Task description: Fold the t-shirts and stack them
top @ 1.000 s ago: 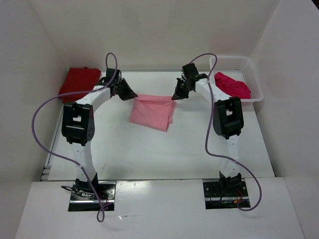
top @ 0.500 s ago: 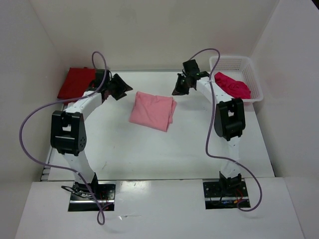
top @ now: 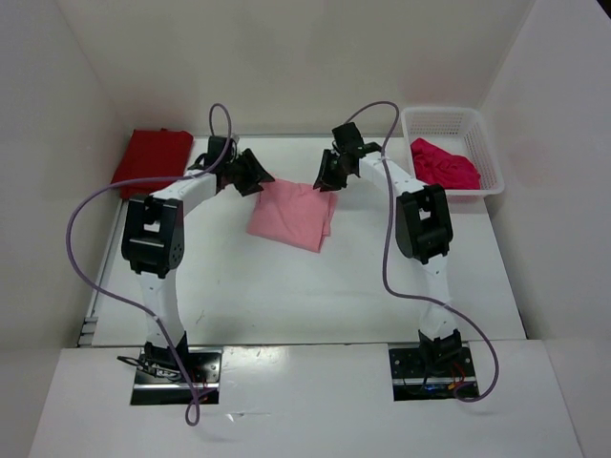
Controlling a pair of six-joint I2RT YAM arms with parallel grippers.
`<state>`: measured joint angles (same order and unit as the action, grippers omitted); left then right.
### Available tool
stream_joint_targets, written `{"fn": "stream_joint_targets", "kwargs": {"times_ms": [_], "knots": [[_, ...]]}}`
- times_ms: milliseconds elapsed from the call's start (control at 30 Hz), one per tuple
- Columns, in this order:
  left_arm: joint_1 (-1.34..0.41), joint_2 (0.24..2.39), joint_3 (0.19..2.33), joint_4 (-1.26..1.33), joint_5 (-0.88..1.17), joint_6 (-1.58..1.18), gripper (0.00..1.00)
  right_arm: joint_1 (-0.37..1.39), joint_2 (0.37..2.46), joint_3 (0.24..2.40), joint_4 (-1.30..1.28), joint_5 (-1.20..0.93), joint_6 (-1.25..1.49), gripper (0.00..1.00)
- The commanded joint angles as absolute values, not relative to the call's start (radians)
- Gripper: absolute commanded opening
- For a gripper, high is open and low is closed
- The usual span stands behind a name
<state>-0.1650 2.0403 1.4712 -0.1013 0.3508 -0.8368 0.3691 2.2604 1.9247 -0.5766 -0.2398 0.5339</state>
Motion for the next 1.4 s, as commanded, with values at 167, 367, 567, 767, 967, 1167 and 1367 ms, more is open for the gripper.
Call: {"fn": "stream_joint_targets", "kwargs": {"times_ms": [167,367,567,767,967,1167,1367], "knots": [[-0.149,2.275,1.753,-0.13,0.368,-0.815,0.59,0.36,2.266,1.81,-0.502,-0.233,0.575,0.2],[-0.126,2.39,1.867,-0.159,0.367,-0.834,0.59,0.342,2.223,1.7,-0.473,-0.186,0.584,0.11],[-0.107,2.404,1.954,-0.181,0.35,-0.856,0.62,0.342,2.201,1.687,-0.503,-0.143,0.594,0.14],[-0.095,2.119,1.67,-0.034,0.339,-0.865,0.6,0.342,2.149,1.788,-0.523,-0.196,0.584,0.37],[-0.164,1.908,1.304,0.028,0.348,-0.856,0.44,0.377,2.223,1.96,-0.566,-0.317,0.555,0.02],[-0.173,1.873,1.194,-0.018,0.24,-0.805,0.53,0.41,2.299,2.046,-0.566,-0.328,0.541,0.24],[-0.173,1.859,1.158,-0.012,0.149,-0.772,0.65,0.41,2.423,2.232,-0.662,-0.327,0.476,0.42]]}}
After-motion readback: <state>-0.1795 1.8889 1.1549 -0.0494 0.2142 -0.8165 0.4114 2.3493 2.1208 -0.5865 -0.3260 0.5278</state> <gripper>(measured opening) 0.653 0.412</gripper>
